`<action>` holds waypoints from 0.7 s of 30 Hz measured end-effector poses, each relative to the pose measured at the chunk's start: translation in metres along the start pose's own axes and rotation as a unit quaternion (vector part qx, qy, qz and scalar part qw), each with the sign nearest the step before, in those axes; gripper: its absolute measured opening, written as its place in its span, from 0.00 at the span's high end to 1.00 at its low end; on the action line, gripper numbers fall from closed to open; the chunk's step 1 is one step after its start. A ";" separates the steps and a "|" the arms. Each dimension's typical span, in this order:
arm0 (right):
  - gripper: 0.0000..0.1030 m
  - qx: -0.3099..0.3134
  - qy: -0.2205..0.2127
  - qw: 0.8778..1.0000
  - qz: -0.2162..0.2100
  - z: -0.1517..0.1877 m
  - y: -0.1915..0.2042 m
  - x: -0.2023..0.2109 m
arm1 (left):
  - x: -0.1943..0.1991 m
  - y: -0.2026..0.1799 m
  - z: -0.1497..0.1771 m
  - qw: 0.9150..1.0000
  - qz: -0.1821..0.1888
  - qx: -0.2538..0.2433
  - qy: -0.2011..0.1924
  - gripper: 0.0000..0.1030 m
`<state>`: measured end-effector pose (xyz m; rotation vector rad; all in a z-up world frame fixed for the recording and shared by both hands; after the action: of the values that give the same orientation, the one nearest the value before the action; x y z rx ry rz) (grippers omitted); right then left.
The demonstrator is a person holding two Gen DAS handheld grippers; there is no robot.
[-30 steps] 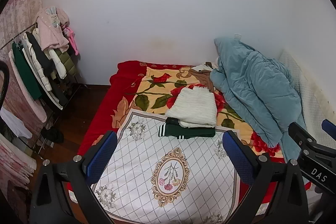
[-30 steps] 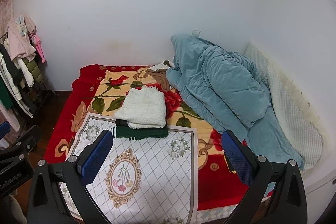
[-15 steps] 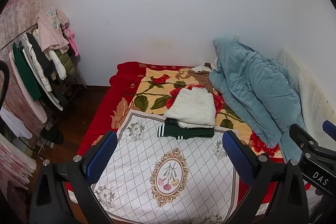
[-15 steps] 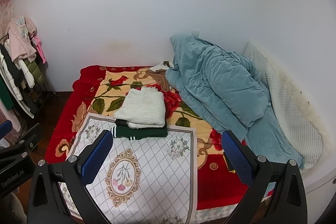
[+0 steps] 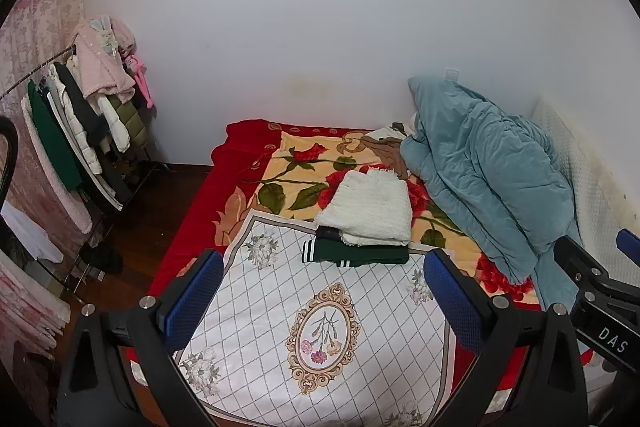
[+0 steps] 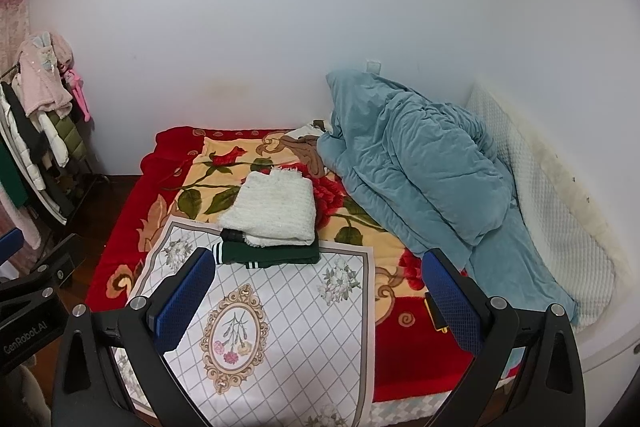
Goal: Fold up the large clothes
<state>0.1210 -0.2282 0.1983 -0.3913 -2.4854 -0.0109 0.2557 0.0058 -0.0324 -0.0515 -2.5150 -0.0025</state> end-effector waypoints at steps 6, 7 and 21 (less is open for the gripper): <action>0.00 0.000 0.000 1.000 0.000 0.000 0.000 0.003 | 0.003 0.001 -0.001 1.000 -0.002 0.000 -0.001 0.01; 0.00 0.000 0.000 1.000 -0.001 0.000 0.000 0.003 | 0.003 0.001 0.000 1.000 -0.002 0.000 -0.001 0.01; 0.00 -0.003 0.000 1.000 0.001 0.003 -0.003 0.009 | 0.005 0.001 0.000 1.000 -0.003 -0.001 -0.002 0.01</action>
<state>0.1115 -0.2277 0.2014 -0.3954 -2.4863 -0.0164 0.2519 0.0068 -0.0300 -0.0434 -2.5196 -0.0068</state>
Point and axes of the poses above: each gripper's, at about its wrist camera, not at the fingertips, and x roughly against the way its jaws point, y to its left, z to its underside, the point moved 5 cm from there along -x, roughly the way its jaws point, and after that the axes turned 7 degrees about -y, right-handed, at the moved point
